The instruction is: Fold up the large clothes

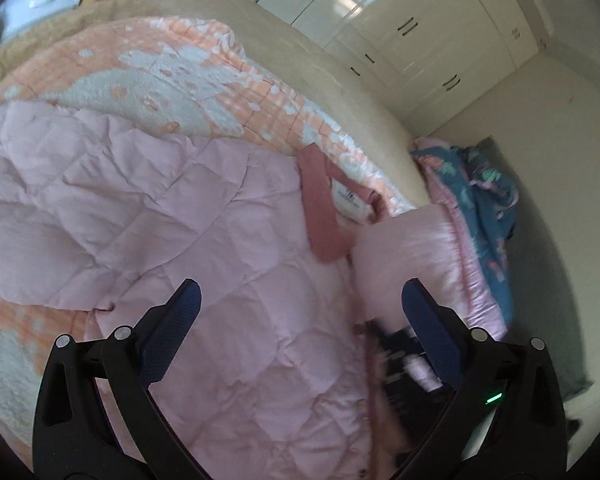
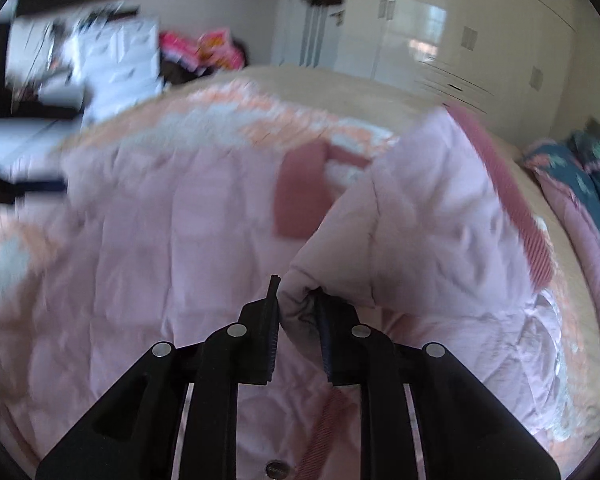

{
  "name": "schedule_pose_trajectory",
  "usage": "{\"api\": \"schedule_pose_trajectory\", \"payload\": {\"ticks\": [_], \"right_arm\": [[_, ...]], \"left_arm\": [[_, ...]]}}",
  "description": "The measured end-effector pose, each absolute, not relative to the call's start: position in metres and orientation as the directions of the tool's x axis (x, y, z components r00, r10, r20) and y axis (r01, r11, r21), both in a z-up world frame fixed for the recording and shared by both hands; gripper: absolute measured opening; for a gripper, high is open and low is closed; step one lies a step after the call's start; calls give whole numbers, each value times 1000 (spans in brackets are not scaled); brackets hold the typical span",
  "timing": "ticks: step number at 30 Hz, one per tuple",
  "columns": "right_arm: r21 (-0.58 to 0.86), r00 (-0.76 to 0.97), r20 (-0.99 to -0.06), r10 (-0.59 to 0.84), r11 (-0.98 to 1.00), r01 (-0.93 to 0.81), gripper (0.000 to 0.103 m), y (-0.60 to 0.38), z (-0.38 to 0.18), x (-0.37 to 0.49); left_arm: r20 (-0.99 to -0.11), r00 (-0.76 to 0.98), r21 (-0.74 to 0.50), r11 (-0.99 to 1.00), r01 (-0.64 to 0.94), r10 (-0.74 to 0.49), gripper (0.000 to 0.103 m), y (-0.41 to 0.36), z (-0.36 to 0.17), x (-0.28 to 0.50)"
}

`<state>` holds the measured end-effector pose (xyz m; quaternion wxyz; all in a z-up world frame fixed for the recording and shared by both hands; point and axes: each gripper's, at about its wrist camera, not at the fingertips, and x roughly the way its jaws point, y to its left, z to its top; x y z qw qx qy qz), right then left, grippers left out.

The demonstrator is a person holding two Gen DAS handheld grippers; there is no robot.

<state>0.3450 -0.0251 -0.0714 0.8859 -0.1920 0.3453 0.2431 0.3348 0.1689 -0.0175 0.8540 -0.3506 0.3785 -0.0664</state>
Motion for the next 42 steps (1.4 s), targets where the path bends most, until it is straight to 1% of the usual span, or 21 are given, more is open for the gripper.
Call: {"api": "schedule_pose_trajectory", "payload": {"ticks": [5, 8, 9, 10, 12, 13, 15, 18, 21, 22, 23, 24, 25, 26, 27, 30, 32, 34, 36, 38, 42], "right_arm": [[-174, 597, -748, 291, 782, -599, 22, -12, -90, 341], [-188, 594, -753, 282, 773, -606, 25, -6, -94, 340], [-184, 591, -755, 284, 773, -607, 28, -6, -94, 338], [-144, 569, -760, 313, 774, -617, 41, -8, -92, 338], [-29, 515, -763, 390, 776, -630, 62, -19, -85, 335], [-5, 509, -757, 409, 776, -631, 66, -24, -80, 333], [0, 521, -739, 428, 773, -635, 67, -39, -66, 326], [18, 546, -731, 409, 811, -585, 68, -75, -50, 327], [15, 582, -737, 343, 870, -494, 68, -117, -45, 331], [13, 592, -739, 322, 885, -465, 68, -129, -43, 333], [18, 610, -734, 298, 907, -421, 68, -146, -42, 335], [28, 621, -729, 287, 920, -392, 68, -157, -41, 336], [51, 632, -724, 276, 935, -350, 68, -172, -41, 339], [79, 634, -726, 266, 948, -308, 68, -186, -41, 344], [98, 632, -732, 254, 957, -271, 68, -198, -42, 349], [112, 646, -733, 214, 974, -195, 68, -223, -43, 360], [127, 645, -738, 199, 980, -156, 68, -237, -43, 367], [149, 648, -735, 198, 980, -131, 68, -251, -45, 368], [128, 648, -742, 175, 985, -119, 68, -256, -49, 368], [92, 641, -754, 142, 990, -110, 68, -256, -56, 374], [128, 621, -762, 186, 982, -137, 68, -255, -64, 379]], "left_arm": [[-582, 720, -675, 718, -169, -378, 94, 182, -17, 335], [-568, 710, -708, 686, -165, -416, 94, 184, -24, 338], [-565, 702, -720, 675, -163, -433, 94, 182, -29, 340], [-565, 693, -728, 665, -164, -448, 94, 180, -33, 342], [-561, 673, -749, 643, -164, -482, 94, 175, -44, 346], [-558, 666, -756, 635, -161, -496, 94, 172, -48, 347], [-558, 645, -766, 622, -160, -521, 94, 163, -58, 350], [-603, 612, -736, 652, -180, -512, 94, 149, -72, 356], [-634, 583, -714, 674, -189, -509, 93, 134, -86, 360], [-639, 587, -704, 685, -185, -498, 91, 132, -86, 361], [-645, 605, -679, 713, -174, -467, 76, 127, -84, 361], [-649, 610, -668, 724, -171, -455, 50, 125, -85, 363], [-664, 608, -647, 742, -175, -436, 41, 121, -86, 364], [-668, 606, -640, 749, -172, -432, 37, 121, -87, 367], [-665, 608, -638, 753, -160, -435, 27, 119, -88, 368], [-655, 621, -627, 769, -127, -431, 19, 117, -83, 366], [-637, 649, -615, 782, -102, -416, 17, 117, -70, 363], [-619, 693, -574, 815, -77, -371, 17, 119, -50, 359], [-638, 702, -509, 857, -77, -315, 17, 120, -41, 357], [-683, 664, -497, 860, -115, -306, 17, 124, -55, 360], [-741, 613, -455, 876, -159, -274, 18, 123, -82, 360]]}}
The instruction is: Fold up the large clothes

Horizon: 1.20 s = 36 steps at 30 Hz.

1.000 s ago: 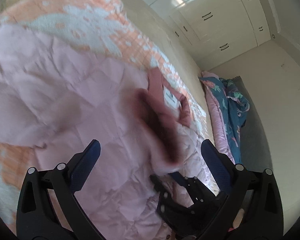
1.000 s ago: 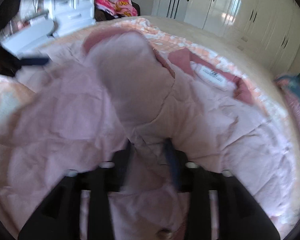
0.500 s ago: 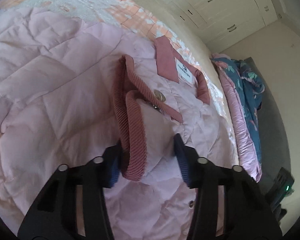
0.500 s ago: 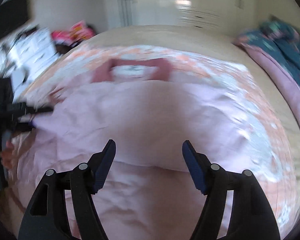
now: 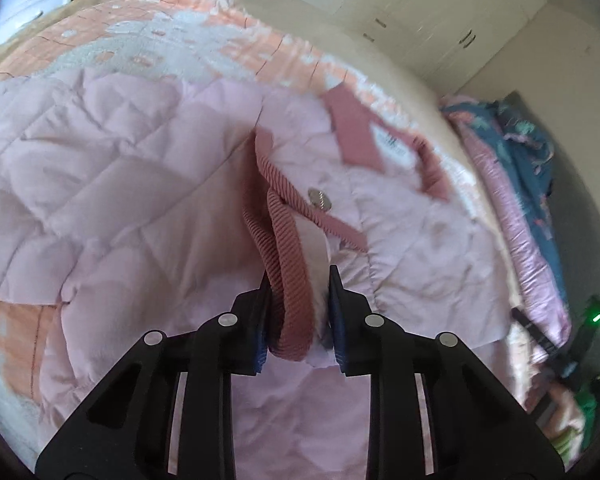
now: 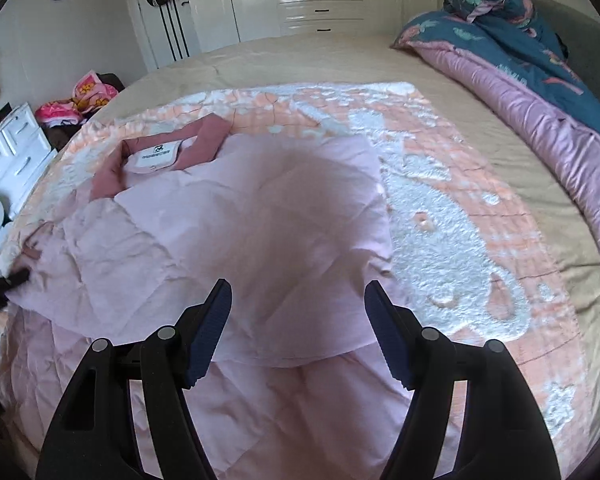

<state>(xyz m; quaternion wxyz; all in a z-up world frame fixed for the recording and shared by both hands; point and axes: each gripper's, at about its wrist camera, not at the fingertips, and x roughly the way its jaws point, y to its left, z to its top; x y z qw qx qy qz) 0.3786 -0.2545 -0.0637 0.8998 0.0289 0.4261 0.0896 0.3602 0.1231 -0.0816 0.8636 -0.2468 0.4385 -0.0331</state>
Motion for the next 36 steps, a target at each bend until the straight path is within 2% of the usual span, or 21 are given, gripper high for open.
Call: {"api": "schedule_pose_trajectory", "payload": {"ticks": [6, 10, 20, 22, 24, 25, 27, 31, 32, 33, 36], "right_arm": [[93, 568, -802, 186, 978, -188, 68, -240, -79, 384], [103, 535, -827, 173, 982, -158, 70, -243, -92, 389], [116, 532, -830, 169, 985, -131, 72, -245, -103, 393], [118, 537, -827, 169, 985, -128, 73, -244, -96, 391], [145, 546, -816, 190, 982, -125, 78, -245, -89, 389], [164, 550, -810, 204, 979, -121, 80, -245, -86, 388], [189, 553, -803, 223, 975, -118, 80, -245, -81, 387], [214, 567, -782, 256, 967, -141, 81, -235, -70, 382], [217, 572, -777, 264, 965, -151, 84, -232, -67, 381], [217, 578, -771, 266, 964, -154, 94, -229, -64, 379], [231, 594, -750, 291, 957, -177, 96, -220, -54, 373]], "left_arm": [[-760, 599, -423, 892, -162, -251, 21, 123, -86, 361], [-765, 596, -412, 897, -158, -246, 22, 121, -86, 360], [-768, 597, -391, 908, -150, -232, 27, 116, -82, 357], [-769, 597, -387, 910, -148, -230, 31, 115, -79, 355], [-770, 595, -386, 911, -146, -232, 44, 115, -75, 352], [-770, 595, -385, 912, -144, -231, 46, 114, -74, 351], [-767, 599, -382, 914, -138, -230, 56, 113, -69, 347], [-760, 608, -386, 913, -136, -230, 70, 113, -60, 339], [-758, 610, -386, 913, -135, -231, 75, 114, -58, 337], [-758, 611, -384, 913, -135, -229, 80, 114, -56, 335], [-757, 617, -366, 921, -130, -214, 88, 114, -48, 328]]}}
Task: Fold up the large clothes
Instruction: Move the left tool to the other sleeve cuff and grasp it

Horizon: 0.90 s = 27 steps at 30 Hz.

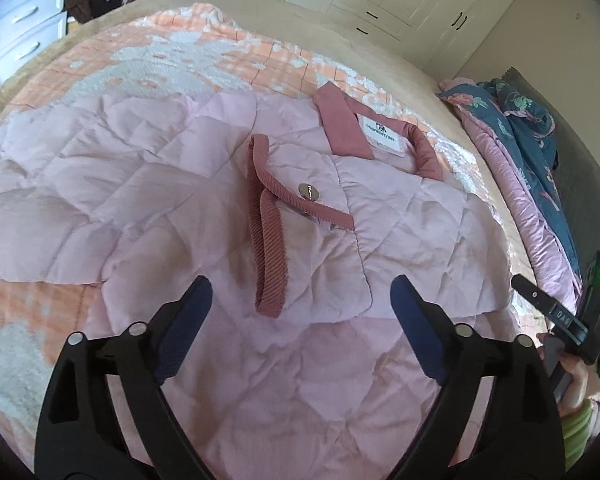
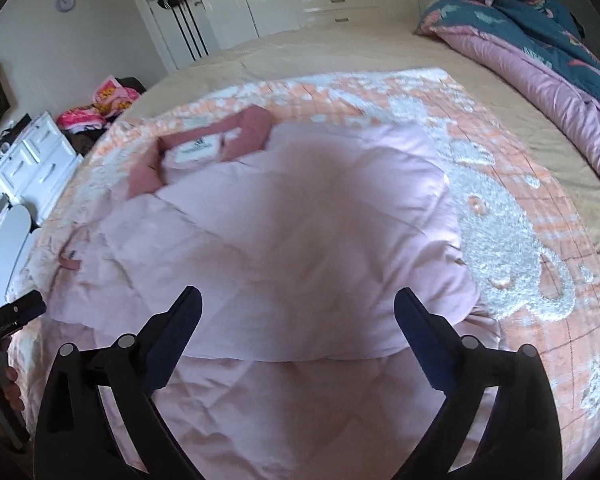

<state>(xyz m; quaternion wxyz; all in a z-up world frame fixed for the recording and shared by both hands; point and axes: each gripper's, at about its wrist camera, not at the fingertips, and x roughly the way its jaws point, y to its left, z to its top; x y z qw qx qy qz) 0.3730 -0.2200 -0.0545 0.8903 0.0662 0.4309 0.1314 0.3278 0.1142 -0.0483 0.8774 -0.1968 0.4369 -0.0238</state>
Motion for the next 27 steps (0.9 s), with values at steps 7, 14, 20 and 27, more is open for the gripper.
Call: {"api": "schedule_pose_trajectory", "payload": {"ticks": [7, 14, 20, 27], "right_arm": [[232, 620, -713, 327, 945, -232, 96, -197, -34, 360], [222, 624, -693, 361, 931, -291, 96, -163, -21, 344], [205, 624, -681, 383, 918, -339, 96, -131, -7, 332], [205, 609, -673, 419, 897, -391, 97, -89, 3, 320]], "left_arm": [[-745, 646, -351, 921, -167, -167, 94, 130, -32, 311], [-739, 662, -355, 906, -232, -121, 94, 158, -23, 296], [-729, 681, -346, 894, -285, -66, 94, 185, -14, 281], [-725, 688, -339, 877, -342, -13, 94, 217, -10, 265]]}}
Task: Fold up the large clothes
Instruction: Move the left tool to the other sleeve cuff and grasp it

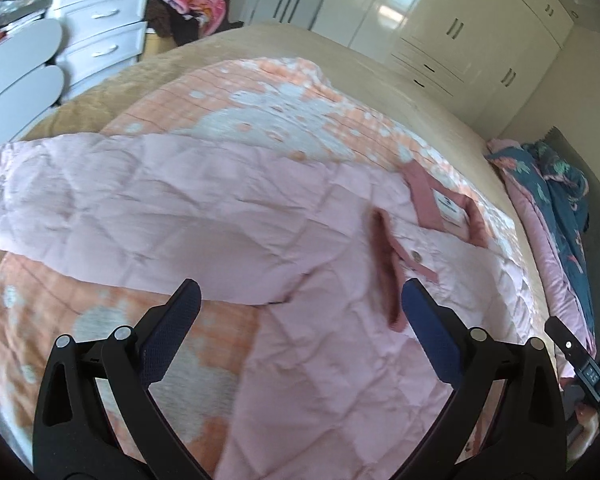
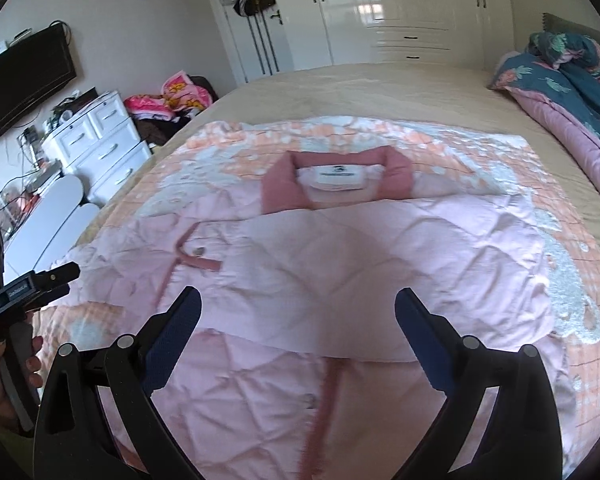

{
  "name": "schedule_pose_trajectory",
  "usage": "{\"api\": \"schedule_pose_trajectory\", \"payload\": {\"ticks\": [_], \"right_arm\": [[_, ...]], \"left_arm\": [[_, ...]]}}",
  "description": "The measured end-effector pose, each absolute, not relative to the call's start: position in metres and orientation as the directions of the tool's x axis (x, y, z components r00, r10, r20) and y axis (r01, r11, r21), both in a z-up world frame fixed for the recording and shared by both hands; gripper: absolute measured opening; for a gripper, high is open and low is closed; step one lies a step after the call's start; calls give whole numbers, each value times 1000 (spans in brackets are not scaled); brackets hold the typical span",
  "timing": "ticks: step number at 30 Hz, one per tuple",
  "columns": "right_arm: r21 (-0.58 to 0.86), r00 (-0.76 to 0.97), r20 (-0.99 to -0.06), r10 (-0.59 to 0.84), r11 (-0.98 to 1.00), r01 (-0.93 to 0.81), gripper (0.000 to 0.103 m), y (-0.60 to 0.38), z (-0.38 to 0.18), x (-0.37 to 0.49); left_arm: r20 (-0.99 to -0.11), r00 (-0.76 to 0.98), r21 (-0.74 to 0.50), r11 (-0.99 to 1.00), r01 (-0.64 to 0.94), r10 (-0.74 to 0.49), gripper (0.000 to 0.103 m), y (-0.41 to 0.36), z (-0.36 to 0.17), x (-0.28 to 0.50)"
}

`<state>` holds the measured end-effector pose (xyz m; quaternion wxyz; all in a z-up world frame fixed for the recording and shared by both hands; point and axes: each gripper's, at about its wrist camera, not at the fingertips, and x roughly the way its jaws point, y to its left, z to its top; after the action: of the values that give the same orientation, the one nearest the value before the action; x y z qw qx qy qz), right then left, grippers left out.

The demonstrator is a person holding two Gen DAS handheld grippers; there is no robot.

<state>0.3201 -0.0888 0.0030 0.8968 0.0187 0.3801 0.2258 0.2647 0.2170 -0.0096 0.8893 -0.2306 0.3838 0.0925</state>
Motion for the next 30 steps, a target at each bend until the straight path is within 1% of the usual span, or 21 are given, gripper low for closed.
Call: {"api": "schedule_pose_trajectory", "payload": {"ticks": [4, 14, 20, 30], "right_arm": [[192, 599, -672, 436, 883, -427, 97, -62, 9, 315], [181, 556, -674, 486, 838, -514, 97, 9, 17, 303], [176, 527, -678, 513, 809, -560, 97, 47, 17, 295], [179, 466, -693, 550, 757, -628, 97, 103, 9, 285]], "left_arm": [[-720, 693, -348, 853, -389, 22, 94, 237, -7, 253], [-702, 707, -362, 816, -451, 79, 94, 275, 0, 232], [-710, 692, -352, 785, -510, 131, 94, 300, 0, 221], [-725, 666, -362, 727, -584, 175, 94, 340, -9, 203]]}}
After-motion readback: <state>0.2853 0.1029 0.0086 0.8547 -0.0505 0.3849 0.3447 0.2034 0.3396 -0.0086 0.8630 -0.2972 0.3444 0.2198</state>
